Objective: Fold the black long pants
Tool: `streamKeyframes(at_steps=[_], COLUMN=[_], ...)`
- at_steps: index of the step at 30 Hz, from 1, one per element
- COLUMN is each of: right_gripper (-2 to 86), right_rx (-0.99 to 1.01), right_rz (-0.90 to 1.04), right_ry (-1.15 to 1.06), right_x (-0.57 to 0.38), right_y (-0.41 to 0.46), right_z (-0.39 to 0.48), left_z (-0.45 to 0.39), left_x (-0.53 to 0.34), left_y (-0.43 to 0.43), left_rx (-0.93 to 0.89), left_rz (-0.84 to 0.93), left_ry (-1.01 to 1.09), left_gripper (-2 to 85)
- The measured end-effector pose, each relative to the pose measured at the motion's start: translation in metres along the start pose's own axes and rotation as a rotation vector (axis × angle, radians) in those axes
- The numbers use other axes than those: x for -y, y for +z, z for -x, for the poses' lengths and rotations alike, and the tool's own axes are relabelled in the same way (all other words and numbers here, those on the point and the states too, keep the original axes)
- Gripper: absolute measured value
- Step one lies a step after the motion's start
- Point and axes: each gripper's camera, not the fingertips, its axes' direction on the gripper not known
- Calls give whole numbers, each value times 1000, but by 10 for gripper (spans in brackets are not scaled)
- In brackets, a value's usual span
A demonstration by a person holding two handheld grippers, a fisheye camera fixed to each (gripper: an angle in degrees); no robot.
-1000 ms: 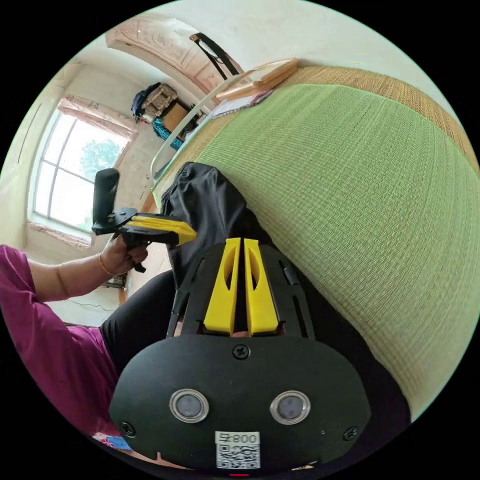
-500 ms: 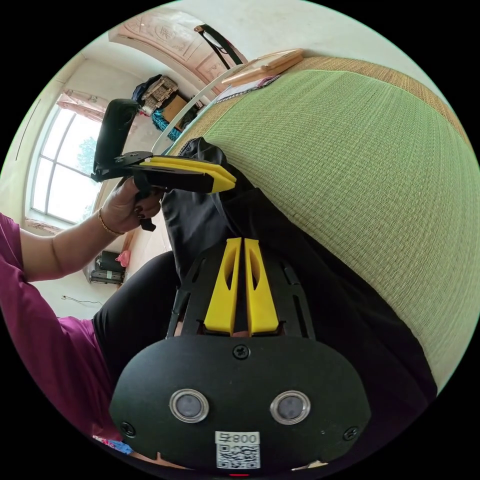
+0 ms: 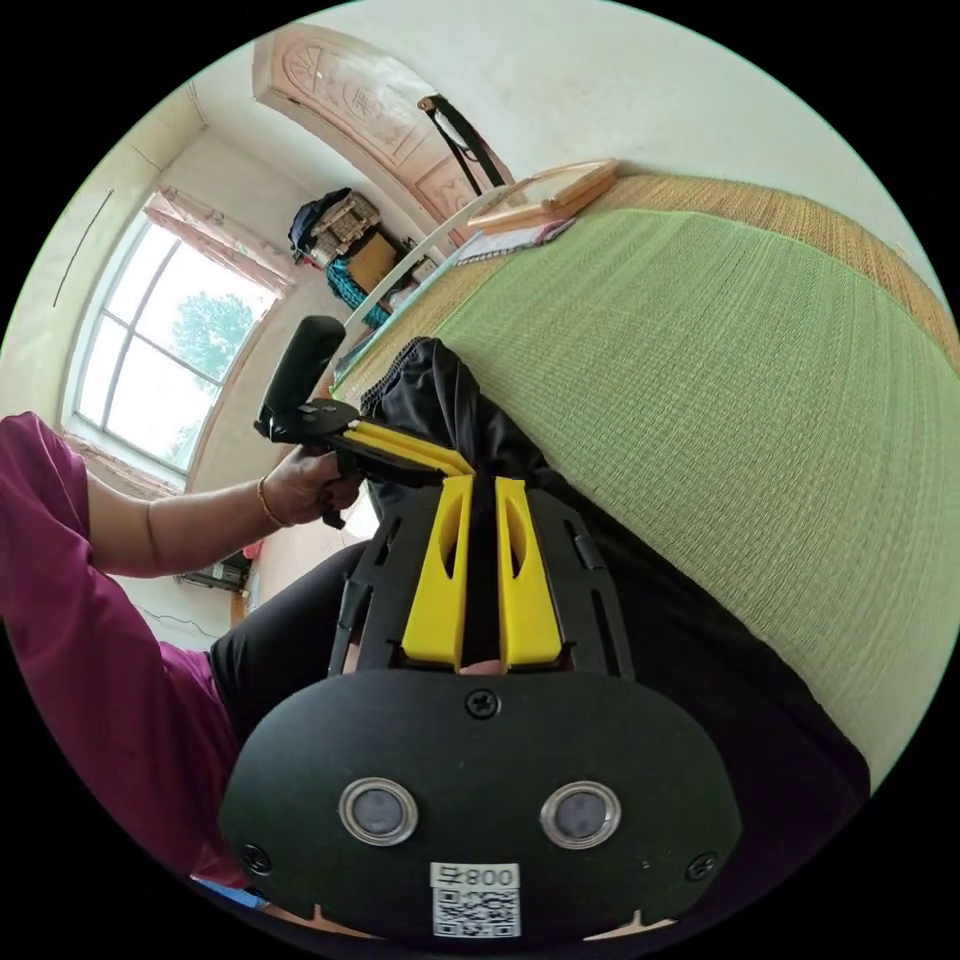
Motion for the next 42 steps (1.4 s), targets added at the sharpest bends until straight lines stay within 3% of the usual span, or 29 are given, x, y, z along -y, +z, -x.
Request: streamKeyframes(at_steps=[10, 17, 26, 28, 42], right_gripper=[67, 20, 12, 10, 4], right_rx=[-18, -26, 24, -10, -110], right_rz=[80, 113, -71, -68, 171], right_ry=[6, 35, 74, 72, 185], right_x=[35, 55, 102, 119, 186], right_y=[27, 31, -41, -47, 11], right_z=[6, 1, -26, -33, -116], left_z=[7, 14, 73, 80, 73], left_x=[-13, -32, -108, -118, -135], left_y=[-62, -126, -227, -235, -292], left_rx=[-32, -2, 212, 183, 165], left_rz=[-23, -105, -160, -169, -216], left_ry=[-23, -75, -305, -313, -335], left_gripper=[37, 34, 9, 5, 4])
